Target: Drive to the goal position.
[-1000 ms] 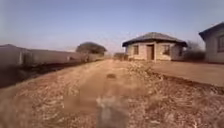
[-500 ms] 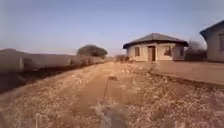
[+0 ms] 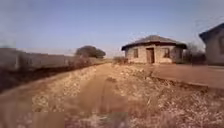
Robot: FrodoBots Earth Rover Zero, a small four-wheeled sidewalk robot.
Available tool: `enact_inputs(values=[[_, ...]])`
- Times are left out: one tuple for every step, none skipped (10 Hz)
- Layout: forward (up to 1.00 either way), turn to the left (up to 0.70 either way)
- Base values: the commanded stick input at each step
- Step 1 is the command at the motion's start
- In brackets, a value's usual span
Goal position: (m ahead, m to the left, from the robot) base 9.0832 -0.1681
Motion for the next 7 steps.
enact_inputs(values=[[0.7, 0.35], [0.7, 0.35], [0.7, 0.16], [0.7, 0.0], [0.7, 0.0], [0.7, 0.0], [0.7, 0.0]])
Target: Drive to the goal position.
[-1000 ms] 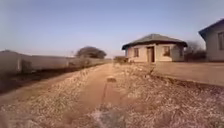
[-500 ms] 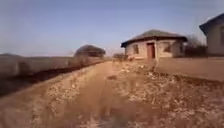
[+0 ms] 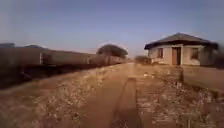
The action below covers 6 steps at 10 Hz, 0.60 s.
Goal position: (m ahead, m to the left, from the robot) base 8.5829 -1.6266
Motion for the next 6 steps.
enact_inputs(values=[[0.7, 0.01], [0.7, 0.07], [0.7, 0.13], [0.7, 0.19], [0.7, 0.25], [0.7, 0.3]])
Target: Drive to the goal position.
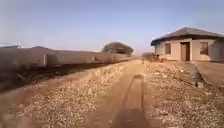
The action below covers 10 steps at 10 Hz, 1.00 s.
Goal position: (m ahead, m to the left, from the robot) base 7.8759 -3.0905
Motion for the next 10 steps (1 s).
enact_inputs(values=[[0.7, 0.12], [0.7, 0.0], [0.7, 0.0], [0.7, 0.0], [0.7, 0.0], [0.7, 0.0], [0.7, 0.0], [0.7, 0.0], [0.7, 0.0], [0.7, 0.0]])
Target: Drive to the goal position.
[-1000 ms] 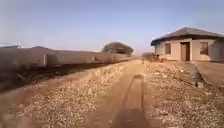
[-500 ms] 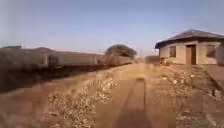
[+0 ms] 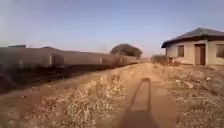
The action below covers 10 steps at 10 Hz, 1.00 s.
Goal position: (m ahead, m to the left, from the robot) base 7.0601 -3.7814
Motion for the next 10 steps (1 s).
enact_inputs(values=[[0.7, 0.0], [0.7, 0.0], [0.7, 0.0], [0.7, 0.0], [0.7, -0.08], [0.7, -0.34], [0.7, -0.32], [0.7, -0.29], [0.7, -0.27], [0.7, -0.24]])
